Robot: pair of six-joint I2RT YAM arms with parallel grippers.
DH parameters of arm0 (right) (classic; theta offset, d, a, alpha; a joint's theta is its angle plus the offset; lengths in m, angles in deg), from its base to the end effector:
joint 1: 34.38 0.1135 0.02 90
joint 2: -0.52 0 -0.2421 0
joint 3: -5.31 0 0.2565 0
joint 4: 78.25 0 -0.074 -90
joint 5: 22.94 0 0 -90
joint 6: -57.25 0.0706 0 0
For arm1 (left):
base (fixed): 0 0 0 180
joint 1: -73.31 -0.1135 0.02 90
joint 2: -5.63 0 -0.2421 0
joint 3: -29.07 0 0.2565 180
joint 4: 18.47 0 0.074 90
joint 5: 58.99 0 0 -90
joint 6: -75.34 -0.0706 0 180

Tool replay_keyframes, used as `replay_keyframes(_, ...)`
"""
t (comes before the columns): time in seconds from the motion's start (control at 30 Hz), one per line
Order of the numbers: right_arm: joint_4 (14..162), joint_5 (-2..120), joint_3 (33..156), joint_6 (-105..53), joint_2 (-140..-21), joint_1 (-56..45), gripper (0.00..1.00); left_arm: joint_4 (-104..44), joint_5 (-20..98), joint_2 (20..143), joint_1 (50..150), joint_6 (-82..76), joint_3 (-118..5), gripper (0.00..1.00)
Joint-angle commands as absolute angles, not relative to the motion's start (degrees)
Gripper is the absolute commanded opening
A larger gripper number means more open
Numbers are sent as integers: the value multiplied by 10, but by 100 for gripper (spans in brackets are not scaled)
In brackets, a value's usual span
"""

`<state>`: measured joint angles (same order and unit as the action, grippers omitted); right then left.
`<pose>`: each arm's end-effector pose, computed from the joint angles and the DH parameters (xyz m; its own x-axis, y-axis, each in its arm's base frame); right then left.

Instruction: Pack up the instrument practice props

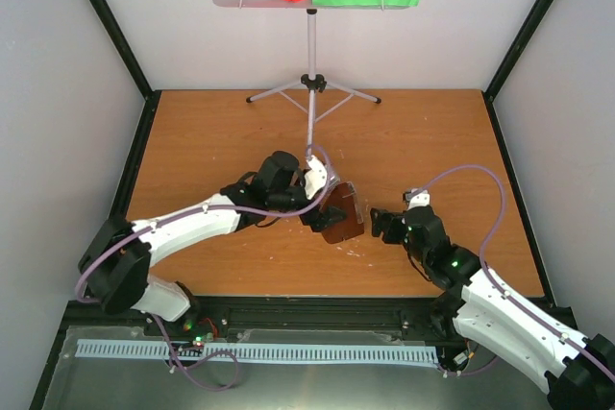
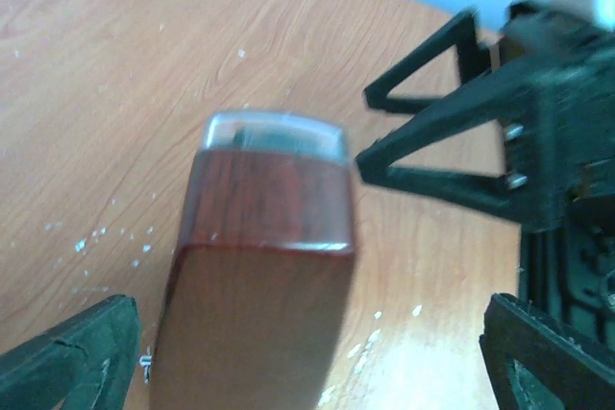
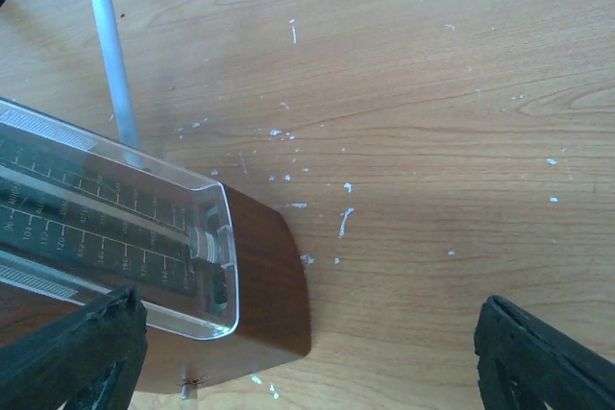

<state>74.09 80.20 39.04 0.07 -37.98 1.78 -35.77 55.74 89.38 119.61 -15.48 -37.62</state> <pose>0.1763 0.1090 0.1663 -0.5913 0.2216 -0.7754 -0.1180 0.9274 0.3550 0.2224 -0.2755 0.2010 -0.3771 0.4134 -0.8288 0.9007 0.3720 -0.2243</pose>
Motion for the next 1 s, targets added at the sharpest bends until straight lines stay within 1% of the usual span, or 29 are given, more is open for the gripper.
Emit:
replay_keyframes(0.0, 751, 778, 386, 10, -379, 6, 92, -341, 595, 839, 1197, -132, -387, 98)
replay_keyframes(0.17, 768, 745, 384, 8, -402, -18, 94, -350, 622, 802, 1168, -81, -405, 99)
replay_keyframes(0.23, 776, 725, 381, 7, -418, -32, 93, -349, 659, 787, 1138, -54, -407, 99)
replay_keyframes(0.4, 803, 676, 375, 4, -447, -62, 92, -354, 693, 747, 1074, -15, -406, 100)
replay_keyframes(0.53, 827, 629, 371, -2, -474, -97, 89, -369, 729, 734, 996, 14, -404, 99)
replay_keyframes(0.77, 866, 559, 381, -25, -543, -149, 85, -398, 702, 717, 877, 6, -404, 99)
replay_keyframes(0.87, 881, 547, 386, -34, -575, -151, 81, -434, 625, 713, 870, -25, -410, 99)
replay_keyframes(0.97, 895, 532, 393, -42, -609, -152, 77, -434, 570, 695, 870, -54, -395, 100)
